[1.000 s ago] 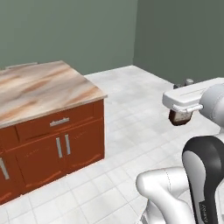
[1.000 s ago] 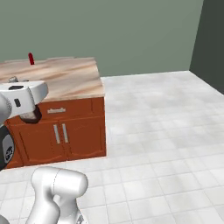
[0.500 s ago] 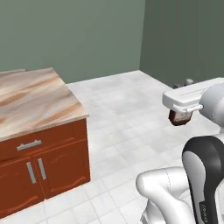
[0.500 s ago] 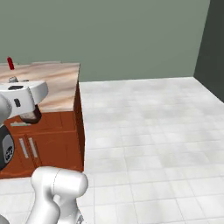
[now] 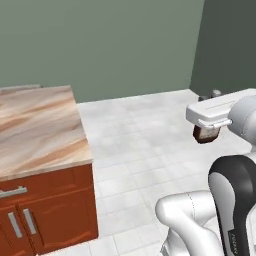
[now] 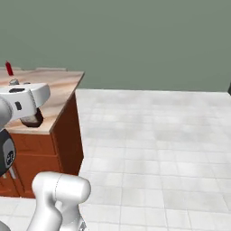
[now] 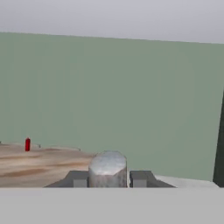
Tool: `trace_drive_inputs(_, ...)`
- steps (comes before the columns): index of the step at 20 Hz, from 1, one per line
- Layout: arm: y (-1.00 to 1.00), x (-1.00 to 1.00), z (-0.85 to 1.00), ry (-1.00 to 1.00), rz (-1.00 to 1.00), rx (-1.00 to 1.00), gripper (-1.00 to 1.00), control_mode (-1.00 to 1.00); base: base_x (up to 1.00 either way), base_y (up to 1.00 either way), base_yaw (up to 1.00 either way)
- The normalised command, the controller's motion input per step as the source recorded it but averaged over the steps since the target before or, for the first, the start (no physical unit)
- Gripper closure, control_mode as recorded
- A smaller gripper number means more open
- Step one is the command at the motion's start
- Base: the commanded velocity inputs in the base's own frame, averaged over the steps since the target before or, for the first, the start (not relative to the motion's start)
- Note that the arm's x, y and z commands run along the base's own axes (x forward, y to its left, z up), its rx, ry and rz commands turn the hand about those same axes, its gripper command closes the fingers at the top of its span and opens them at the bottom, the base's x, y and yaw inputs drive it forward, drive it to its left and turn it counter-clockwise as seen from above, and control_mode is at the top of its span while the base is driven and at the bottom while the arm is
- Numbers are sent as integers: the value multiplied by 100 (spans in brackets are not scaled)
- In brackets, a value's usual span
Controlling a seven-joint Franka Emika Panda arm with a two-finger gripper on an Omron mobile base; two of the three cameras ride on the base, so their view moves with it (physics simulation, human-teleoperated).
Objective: The dining table condiment station is running low on ketchup. Refill the condiment station by opening the cabinet and taking the ketchup from the cabinet and placing it on the dining table.
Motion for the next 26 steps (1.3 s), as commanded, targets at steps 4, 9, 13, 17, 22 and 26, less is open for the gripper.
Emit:
trace_drive_inputs(4,0,0,0,0,0,0,100,100,100,-61,37)
trace_drive_inputs(9,0,0,0,0,0,0,100,100,100,-67,36)
trace_drive_inputs(13,0,0,0,0,0,0,100,100,100,-68,36)
trace_drive_inputs(17,0,0,0,0,0,0,100,100,90,-78,36)
trace_drive_inputs(22,0,0,0,0,0,0,100,100,67,-90,33)
trace_drive_inputs(26,0,0,0,0,0,0,100,100,45,-93,28)
